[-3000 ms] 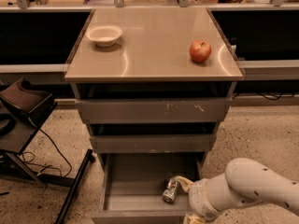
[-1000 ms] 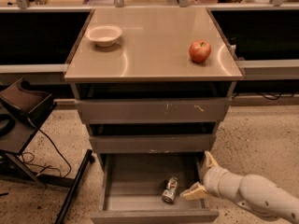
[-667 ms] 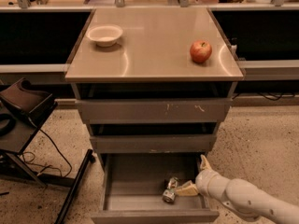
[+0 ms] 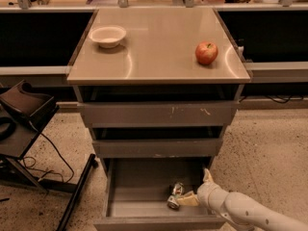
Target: Pick 7up can from bottom drawer and place on counter
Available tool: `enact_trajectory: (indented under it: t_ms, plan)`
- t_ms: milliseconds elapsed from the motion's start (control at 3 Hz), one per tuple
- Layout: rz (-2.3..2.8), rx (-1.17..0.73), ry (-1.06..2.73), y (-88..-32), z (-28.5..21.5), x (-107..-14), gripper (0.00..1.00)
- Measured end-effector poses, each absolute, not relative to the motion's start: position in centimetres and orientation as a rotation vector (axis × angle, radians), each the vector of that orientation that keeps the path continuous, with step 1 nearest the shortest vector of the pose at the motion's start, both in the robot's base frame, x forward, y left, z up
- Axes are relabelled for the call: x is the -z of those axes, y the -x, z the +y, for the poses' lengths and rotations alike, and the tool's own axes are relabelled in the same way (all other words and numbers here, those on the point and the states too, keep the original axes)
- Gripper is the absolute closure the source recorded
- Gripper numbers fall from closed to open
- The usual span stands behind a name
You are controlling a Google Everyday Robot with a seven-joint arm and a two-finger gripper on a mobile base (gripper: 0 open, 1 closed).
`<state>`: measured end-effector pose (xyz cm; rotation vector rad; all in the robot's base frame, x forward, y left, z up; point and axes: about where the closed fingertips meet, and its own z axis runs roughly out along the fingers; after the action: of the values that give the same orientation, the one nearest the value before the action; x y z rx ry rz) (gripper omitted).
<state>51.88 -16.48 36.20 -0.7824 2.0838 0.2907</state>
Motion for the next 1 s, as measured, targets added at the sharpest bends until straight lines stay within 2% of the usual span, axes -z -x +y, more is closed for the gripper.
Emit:
enact_trajectory:
  t_ms: [333,1000]
  plan:
    - [2.082,-0.34,0.761,-53.7,-15.1,-32.9,0.0]
    - [2.179,-0.284,0.845,-60.3,-14.1,-25.4,0.0]
